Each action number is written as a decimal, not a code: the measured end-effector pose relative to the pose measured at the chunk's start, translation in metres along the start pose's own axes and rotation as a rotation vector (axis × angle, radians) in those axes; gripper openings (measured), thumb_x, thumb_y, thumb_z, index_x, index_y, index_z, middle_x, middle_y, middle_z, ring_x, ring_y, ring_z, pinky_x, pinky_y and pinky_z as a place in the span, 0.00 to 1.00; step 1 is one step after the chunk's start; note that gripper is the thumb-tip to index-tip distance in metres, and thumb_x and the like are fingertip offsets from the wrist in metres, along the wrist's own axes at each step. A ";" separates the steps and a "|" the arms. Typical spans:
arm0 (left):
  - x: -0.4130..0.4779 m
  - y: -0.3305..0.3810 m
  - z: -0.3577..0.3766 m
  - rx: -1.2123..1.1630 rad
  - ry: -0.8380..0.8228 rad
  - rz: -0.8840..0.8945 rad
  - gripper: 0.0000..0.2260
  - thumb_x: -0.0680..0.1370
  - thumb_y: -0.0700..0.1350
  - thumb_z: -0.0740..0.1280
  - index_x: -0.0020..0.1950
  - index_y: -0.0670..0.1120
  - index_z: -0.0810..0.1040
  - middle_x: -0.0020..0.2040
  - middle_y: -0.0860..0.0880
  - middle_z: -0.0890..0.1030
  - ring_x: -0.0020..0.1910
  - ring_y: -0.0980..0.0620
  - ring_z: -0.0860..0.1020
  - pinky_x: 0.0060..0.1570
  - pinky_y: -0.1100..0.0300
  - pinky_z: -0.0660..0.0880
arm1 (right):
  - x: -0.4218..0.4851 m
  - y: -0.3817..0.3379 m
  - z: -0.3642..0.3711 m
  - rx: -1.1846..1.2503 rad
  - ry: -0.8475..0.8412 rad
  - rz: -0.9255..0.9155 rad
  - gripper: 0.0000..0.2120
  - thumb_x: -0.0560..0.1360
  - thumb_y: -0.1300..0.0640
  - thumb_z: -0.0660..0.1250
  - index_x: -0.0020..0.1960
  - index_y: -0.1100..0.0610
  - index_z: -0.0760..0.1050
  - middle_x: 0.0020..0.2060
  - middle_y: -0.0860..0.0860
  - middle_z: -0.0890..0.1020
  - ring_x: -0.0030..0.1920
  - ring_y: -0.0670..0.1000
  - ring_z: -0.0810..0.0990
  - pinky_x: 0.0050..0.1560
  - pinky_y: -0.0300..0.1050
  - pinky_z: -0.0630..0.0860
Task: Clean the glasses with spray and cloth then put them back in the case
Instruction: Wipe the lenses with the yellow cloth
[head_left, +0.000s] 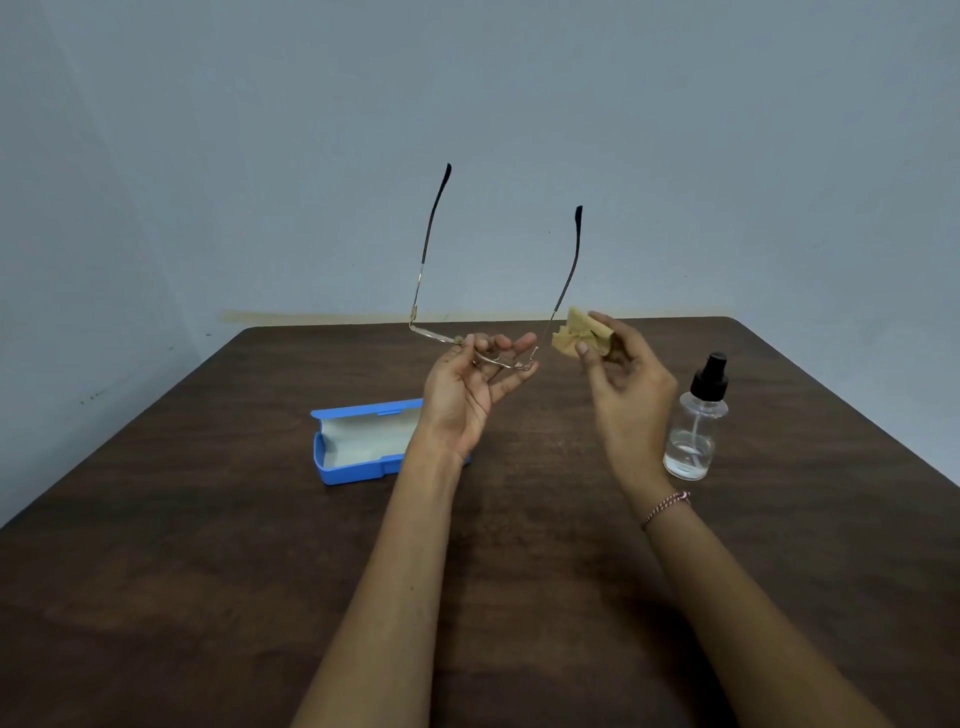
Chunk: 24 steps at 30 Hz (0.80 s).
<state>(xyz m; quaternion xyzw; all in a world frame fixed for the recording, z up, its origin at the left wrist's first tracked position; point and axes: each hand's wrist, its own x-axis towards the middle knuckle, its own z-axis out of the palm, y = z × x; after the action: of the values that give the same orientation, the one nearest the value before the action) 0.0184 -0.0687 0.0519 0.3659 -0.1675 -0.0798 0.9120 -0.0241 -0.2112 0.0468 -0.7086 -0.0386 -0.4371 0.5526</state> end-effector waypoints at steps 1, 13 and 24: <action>0.000 0.000 0.000 0.018 -0.002 0.001 0.15 0.83 0.42 0.51 0.38 0.42 0.69 0.41 0.43 0.79 0.51 0.43 0.82 0.46 0.47 0.81 | 0.000 0.003 0.002 0.075 0.006 0.137 0.12 0.74 0.60 0.69 0.58 0.53 0.77 0.49 0.48 0.82 0.49 0.43 0.81 0.51 0.38 0.79; 0.005 -0.012 0.003 0.223 0.104 0.063 0.15 0.83 0.42 0.53 0.38 0.43 0.72 0.42 0.47 0.78 0.54 0.48 0.79 0.45 0.48 0.81 | 0.000 0.006 0.009 0.536 -0.071 0.594 0.11 0.80 0.56 0.60 0.47 0.61 0.79 0.39 0.52 0.83 0.38 0.44 0.80 0.39 0.35 0.77; 0.004 -0.017 0.003 0.217 0.057 0.074 0.15 0.83 0.43 0.53 0.38 0.43 0.71 0.40 0.49 0.80 0.54 0.49 0.80 0.47 0.48 0.80 | 0.000 0.007 0.009 0.740 -0.155 0.648 0.10 0.73 0.68 0.66 0.54 0.62 0.76 0.42 0.51 0.83 0.41 0.43 0.82 0.41 0.32 0.77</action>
<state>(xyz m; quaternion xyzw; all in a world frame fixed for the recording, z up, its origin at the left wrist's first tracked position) 0.0212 -0.0836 0.0432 0.4581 -0.1627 -0.0172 0.8737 -0.0150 -0.2069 0.0418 -0.4707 -0.0098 -0.1460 0.8701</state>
